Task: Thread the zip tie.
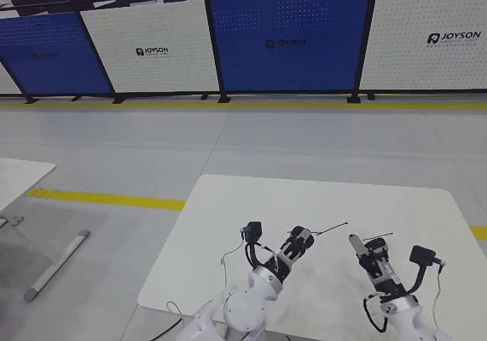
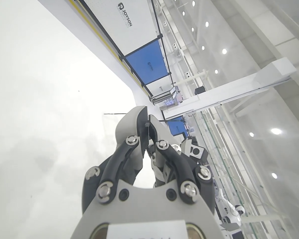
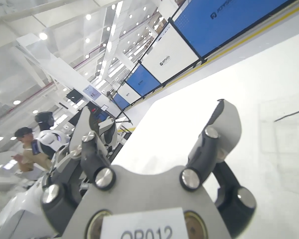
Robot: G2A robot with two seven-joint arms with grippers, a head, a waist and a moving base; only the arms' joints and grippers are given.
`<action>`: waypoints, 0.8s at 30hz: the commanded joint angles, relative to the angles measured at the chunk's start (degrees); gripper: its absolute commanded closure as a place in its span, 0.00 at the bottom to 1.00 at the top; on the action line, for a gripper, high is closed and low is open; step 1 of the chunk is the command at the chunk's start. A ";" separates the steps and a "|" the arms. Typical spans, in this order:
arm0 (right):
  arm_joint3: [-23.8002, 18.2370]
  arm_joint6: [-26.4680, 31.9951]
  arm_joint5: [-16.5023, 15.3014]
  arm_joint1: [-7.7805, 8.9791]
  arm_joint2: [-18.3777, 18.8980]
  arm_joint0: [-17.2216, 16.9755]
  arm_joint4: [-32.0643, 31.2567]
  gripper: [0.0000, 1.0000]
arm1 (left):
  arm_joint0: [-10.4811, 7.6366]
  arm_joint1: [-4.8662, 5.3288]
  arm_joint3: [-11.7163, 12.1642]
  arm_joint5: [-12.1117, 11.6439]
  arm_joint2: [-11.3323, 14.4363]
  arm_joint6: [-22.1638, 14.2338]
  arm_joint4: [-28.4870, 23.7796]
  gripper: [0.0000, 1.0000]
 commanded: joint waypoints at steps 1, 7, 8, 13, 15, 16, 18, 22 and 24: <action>0.39 -1.68 -0.36 0.13 -0.74 0.20 -8.29 0.00 | -0.01 -0.06 -0.62 0.49 -0.61 0.63 -1.59 1.00; 2.58 -7.05 -0.10 0.39 -2.80 0.39 -19.47 0.00 | 0.58 -0.18 -2.51 0.46 -1.15 -0.18 -5.23 1.00; 2.94 -7.67 0.52 0.35 -2.99 0.51 -20.42 0.00 | 0.59 -0.19 -2.70 0.42 -1.21 -0.38 -5.62 1.00; 2.94 -7.67 0.52 0.35 -2.99 0.51 -20.42 0.00 | 0.59 -0.19 -2.70 0.42 -1.21 -0.38 -5.62 1.00; 2.94 -7.67 0.52 0.35 -2.99 0.51 -20.42 0.00 | 0.59 -0.19 -2.70 0.42 -1.21 -0.38 -5.62 1.00; 2.94 -7.67 0.52 0.35 -2.99 0.51 -20.42 0.00 | 0.61 -0.19 -2.67 0.38 -1.18 -0.43 -5.62 1.00; 3.67 -3.14 1.14 0.31 -3.31 0.94 -18.37 0.00 | 0.56 -0.12 -2.50 0.27 -0.72 -1.55 -4.54 1.00; 3.54 5.83 4.31 0.32 -3.39 2.74 -16.63 0.00 | 0.64 -0.01 -2.60 -0.33 0.11 -1.65 -1.22 1.00; 3.40 6.27 4.50 0.32 -3.42 2.83 -16.48 0.00 | 0.65 -0.04 -2.62 -0.36 0.20 -1.50 -1.22 1.00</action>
